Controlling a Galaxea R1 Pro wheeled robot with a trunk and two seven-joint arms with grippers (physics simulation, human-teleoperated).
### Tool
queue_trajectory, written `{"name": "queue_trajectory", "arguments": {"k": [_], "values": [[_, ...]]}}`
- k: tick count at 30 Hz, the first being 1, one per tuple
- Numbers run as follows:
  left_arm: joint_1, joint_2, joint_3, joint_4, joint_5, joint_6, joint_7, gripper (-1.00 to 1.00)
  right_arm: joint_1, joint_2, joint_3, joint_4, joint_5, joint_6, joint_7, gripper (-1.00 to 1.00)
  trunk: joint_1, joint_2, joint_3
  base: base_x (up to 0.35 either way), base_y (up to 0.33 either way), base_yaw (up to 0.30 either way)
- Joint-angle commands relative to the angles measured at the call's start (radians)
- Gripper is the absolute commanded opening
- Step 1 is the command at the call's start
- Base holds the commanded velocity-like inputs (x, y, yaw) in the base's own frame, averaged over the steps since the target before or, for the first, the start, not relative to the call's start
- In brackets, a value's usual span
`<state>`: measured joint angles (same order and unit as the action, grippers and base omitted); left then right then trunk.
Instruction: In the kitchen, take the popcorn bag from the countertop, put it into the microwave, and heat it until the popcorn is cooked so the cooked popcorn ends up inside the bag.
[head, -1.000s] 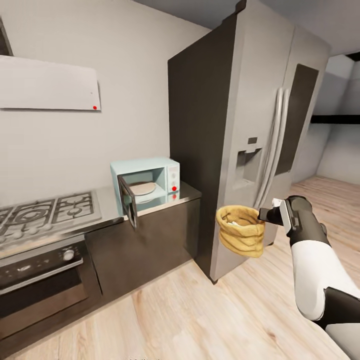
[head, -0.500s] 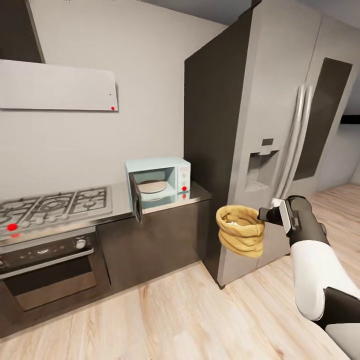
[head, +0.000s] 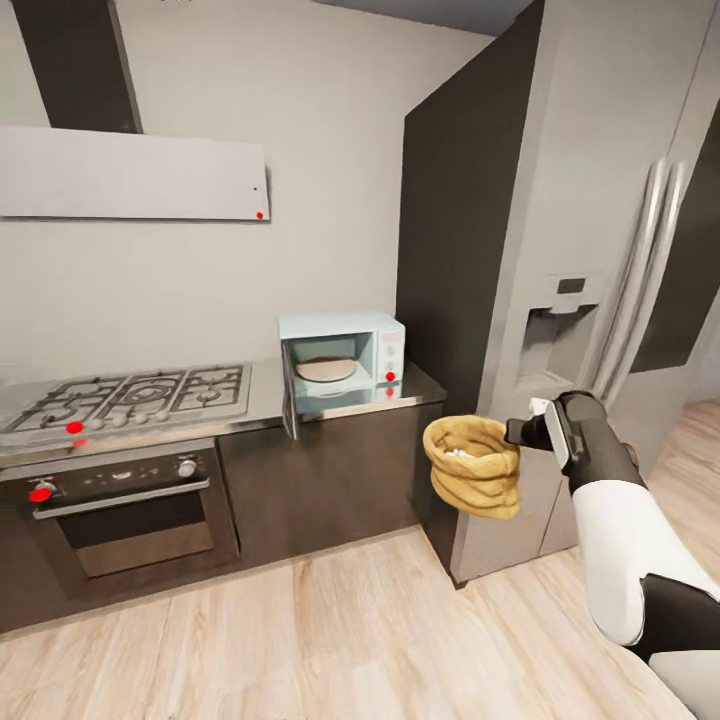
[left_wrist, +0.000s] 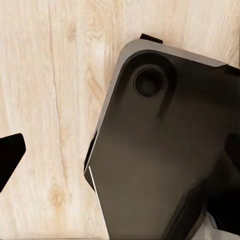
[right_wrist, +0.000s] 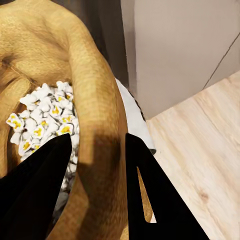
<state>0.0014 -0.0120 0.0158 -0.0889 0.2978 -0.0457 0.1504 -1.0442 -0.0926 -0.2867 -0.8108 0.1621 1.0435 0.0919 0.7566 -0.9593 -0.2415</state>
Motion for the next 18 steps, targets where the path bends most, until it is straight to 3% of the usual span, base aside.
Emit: {"name": "queue_trajectory", "arguments": {"k": [1, 18], "values": [[0.0, 0.0, 0.001, -0.002, 0.004, -0.002, 0.003, 1.0, 0.0, 0.0, -0.002, -0.001, 0.009, 0.004, 0.009, -1.0, 0.0, -0.001, -0.002, 0.0, -0.184, 0.268], [0.0, 0.0, 0.001, -0.002, 0.004, -0.002, 0.003, 1.0, 0.0, 0.005, -0.002, 0.004, 0.008, 0.004, 0.009, -1.0, 0.0, -0.001, -0.009, 0.0, -0.012, 0.268]]}}
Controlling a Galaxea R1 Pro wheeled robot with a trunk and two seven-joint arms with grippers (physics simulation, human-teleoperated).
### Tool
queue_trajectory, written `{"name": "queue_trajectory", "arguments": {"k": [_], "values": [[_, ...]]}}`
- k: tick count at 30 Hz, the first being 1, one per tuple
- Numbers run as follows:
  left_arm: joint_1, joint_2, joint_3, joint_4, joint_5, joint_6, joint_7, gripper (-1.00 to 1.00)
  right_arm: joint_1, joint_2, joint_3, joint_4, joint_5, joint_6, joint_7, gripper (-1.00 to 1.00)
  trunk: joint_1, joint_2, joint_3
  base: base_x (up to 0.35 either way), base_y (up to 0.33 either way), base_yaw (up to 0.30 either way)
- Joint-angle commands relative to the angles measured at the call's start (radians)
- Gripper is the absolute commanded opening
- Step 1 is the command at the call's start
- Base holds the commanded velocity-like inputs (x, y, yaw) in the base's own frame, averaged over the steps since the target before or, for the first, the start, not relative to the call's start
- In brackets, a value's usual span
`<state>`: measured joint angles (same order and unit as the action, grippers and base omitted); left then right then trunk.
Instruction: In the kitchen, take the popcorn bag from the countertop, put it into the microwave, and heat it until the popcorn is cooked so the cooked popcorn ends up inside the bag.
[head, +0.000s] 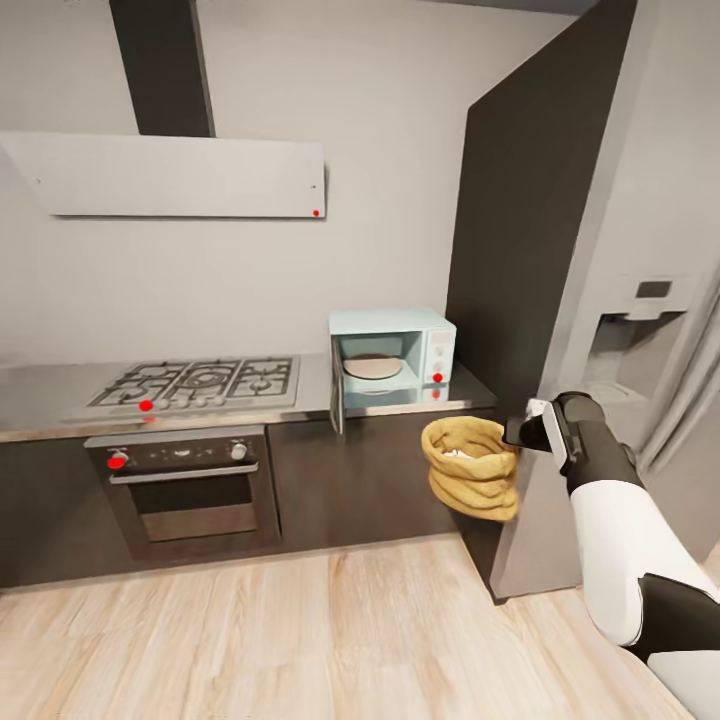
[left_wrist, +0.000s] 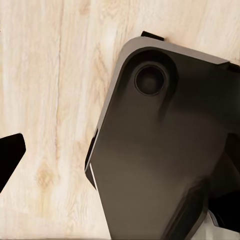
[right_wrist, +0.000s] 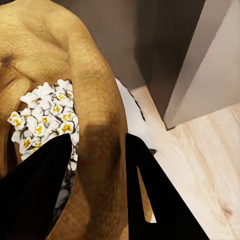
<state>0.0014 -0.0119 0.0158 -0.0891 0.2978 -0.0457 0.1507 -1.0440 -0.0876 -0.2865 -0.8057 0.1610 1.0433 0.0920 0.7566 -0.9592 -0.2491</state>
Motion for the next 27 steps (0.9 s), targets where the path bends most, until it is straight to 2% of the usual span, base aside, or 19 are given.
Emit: {"name": "queue_trajectory", "arguments": {"k": [1, 11, 27], "values": [[0.0, 0.0, 0.001, -0.001, 0.004, -0.002, 0.003, 1.0, -0.001, 0.0, -0.002, -0.001, 0.009, 0.004, 0.009, -1.0, 0.0, -0.001, -0.002, 0.0, 0.0, 0.268], [0.0, 0.0, 0.001, -0.001, 0.004, -0.002, 0.003, 1.0, -0.001, 0.0, -0.002, -0.001, 0.009, 0.004, 0.009, -1.0, 0.0, -0.001, -0.005, 0.0, 0.0, 0.253], [0.0, 0.0, 0.001, -0.001, 0.004, -0.003, 0.003, 1.0, -0.001, -0.001, -0.003, -0.001, 0.008, 0.004, 0.024, -1.0, 0.0, -0.001, -0.006, 0.0, 0.0, 0.009]]}}
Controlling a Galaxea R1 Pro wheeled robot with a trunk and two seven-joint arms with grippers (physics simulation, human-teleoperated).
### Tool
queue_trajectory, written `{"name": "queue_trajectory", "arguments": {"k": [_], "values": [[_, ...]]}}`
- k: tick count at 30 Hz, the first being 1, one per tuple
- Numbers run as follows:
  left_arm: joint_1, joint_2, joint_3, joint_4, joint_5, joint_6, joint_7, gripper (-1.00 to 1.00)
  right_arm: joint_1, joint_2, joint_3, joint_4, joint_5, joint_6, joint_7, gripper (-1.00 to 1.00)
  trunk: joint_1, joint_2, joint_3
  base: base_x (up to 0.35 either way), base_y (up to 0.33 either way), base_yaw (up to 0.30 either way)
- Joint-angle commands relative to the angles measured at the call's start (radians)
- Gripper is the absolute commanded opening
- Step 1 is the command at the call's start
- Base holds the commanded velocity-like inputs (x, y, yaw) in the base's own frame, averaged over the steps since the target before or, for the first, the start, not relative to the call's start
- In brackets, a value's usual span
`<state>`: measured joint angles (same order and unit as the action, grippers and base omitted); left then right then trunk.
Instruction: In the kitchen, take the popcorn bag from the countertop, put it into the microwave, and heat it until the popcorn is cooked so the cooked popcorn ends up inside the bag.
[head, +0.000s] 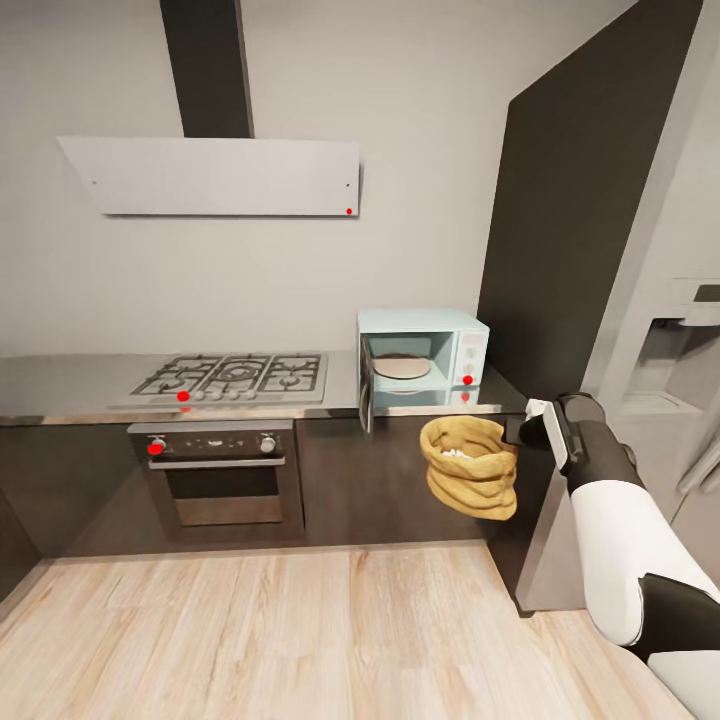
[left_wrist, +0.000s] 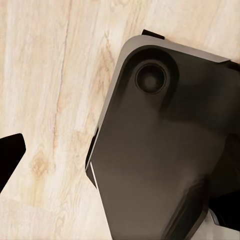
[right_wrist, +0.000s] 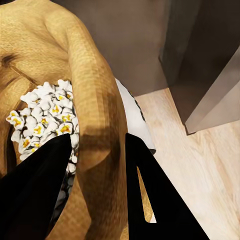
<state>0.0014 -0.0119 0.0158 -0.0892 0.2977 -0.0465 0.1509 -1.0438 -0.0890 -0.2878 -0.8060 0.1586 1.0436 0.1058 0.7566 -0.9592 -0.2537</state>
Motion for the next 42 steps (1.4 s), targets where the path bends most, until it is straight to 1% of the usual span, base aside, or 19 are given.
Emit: {"name": "queue_trajectory", "arguments": {"k": [1, 6, 13, 17, 21, 23, 28, 38, 42], "values": [[0.0, 0.0, 0.001, -0.001, 0.005, -0.002, 0.003, 1.0, -0.001, -0.001, -0.002, -0.001, 0.01, 0.004, 0.01, -1.0, 0.0, -0.001, -0.001, 0.0, 0.0, 0.0], [0.0, 0.0, 0.001, -0.001, 0.005, -0.001, 0.003, 1.0, -0.001, 0.0, -0.002, -0.002, 0.01, 0.004, 0.011, -1.0, 0.0, -0.001, -0.001, 0.0, 0.0, 0.0], [0.0, 0.0, 0.0, 0.0, 0.004, -0.001, -0.001, 1.0, -0.001, 0.002, -0.002, -0.002, 0.009, 0.004, 0.013, -1.0, 0.0, -0.001, -0.001, 0.309, 0.0, 0.0], [0.0, 0.0, 0.0, 0.0, 0.004, -0.001, -0.001, 1.0, -0.001, 0.002, -0.004, -0.002, 0.008, 0.004, 0.043, -1.0, 0.0, -0.001, -0.001, 0.322, 0.0, 0.0], [0.0, -0.001, 0.0, 0.0, 0.003, -0.001, -0.001, 1.0, -0.001, -0.001, -0.011, -0.009, 0.009, 0.004, 0.165, -1.0, 0.0, -0.001, -0.001, 0.322, 0.0, 0.0], [0.0, 0.0, 0.0, 0.0, 0.003, -0.001, -0.001, 1.0, -0.001, -0.001, -0.013, -0.014, 0.01, 0.004, 0.18, -1.0, 0.0, -0.001, -0.001, 0.322, 0.0, 0.0], [0.0, 0.0, 0.0, -0.001, 0.003, -0.001, -0.001, 1.0, -0.001, -0.002, -0.009, -0.016, 0.011, 0.004, 0.18, -1.0, 0.0, -0.001, -0.001, 0.283, 0.0, 0.0], [0.0, 0.0, -0.002, -0.001, 0.003, -0.001, -0.002, 1.0, -0.001, -0.006, -0.004, -0.016, 0.024, 0.004, 0.174, -1.0, 0.0, -0.001, -0.001, 0.038, 0.0, 0.0], [0.0, 0.001, -0.002, 0.0, 0.003, -0.001, -0.005, 1.0, -0.001, -0.007, -0.004, -0.016, 0.024, 0.004, 0.173, -1.0, 0.0, -0.001, -0.001, 0.243, 0.0, 0.0]]}}
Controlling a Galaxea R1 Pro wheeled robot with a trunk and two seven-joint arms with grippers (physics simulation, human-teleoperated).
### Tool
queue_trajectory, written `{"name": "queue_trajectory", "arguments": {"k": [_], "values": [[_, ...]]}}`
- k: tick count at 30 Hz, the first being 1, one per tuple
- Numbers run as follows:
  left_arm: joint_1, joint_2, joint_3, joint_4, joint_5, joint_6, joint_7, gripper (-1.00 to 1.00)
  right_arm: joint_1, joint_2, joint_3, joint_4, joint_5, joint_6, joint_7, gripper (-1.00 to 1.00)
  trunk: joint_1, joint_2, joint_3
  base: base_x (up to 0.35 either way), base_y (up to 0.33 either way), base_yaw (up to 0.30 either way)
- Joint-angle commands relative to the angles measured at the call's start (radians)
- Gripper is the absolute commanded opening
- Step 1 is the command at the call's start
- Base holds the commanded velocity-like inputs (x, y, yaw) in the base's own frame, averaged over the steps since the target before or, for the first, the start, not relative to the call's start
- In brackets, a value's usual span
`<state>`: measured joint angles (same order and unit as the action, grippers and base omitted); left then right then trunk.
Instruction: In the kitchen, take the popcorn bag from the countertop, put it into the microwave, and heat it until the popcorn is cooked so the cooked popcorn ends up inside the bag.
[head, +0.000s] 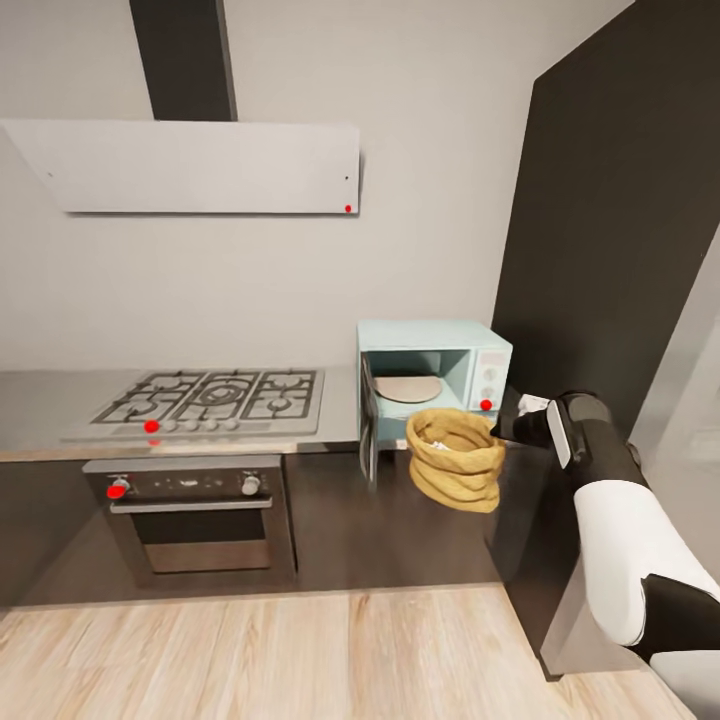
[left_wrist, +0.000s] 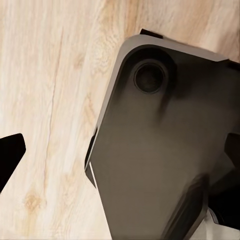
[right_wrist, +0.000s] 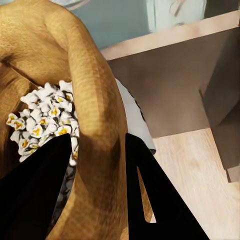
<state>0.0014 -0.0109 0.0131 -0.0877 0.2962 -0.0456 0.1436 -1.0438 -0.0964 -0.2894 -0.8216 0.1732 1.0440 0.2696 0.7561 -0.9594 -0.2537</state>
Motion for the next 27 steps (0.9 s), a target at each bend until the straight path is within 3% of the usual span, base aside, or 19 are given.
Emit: {"name": "queue_trajectory", "arguments": {"k": [1, 7, 12, 22, 27], "values": [[0.0, 0.0, 0.001, -0.001, 0.005, -0.002, 0.001, 1.0, -0.001, 0.0, -0.002, -0.001, 0.009, 0.003, 0.009, -1.0, 0.001, -0.001, -0.001, 0.306, 0.0, 0.0], [0.0, 0.0, 0.001, -0.001, 0.005, -0.002, -0.001, 1.0, -0.001, 0.002, 0.001, -0.007, 0.009, 0.003, 0.008, -1.0, 0.001, -0.001, -0.001, 0.319, 0.0, 0.0], [0.0, 0.0, 0.002, -0.001, 0.006, -0.002, -0.001, 1.0, -0.001, 0.001, 0.001, -0.11, 0.009, 0.003, 0.008, -1.0, 0.001, -0.001, -0.001, 0.276, 0.0, 0.0], [0.0, -0.001, 0.003, -0.003, 0.006, -0.002, 0.002, 1.0, -0.003, 0.006, 0.001, -0.121, 0.011, 0.003, -0.008, -1.0, 0.001, -0.001, -0.001, 0.019, 0.0, 0.0], [0.0, -0.001, 0.003, -0.003, 0.006, -0.002, 0.001, 1.0, -0.007, 0.01, 0.0, -0.073, 0.018, 0.003, -0.032, -1.0, 0.001, -0.001, -0.001, 0.0, 0.0, 0.0]]}}
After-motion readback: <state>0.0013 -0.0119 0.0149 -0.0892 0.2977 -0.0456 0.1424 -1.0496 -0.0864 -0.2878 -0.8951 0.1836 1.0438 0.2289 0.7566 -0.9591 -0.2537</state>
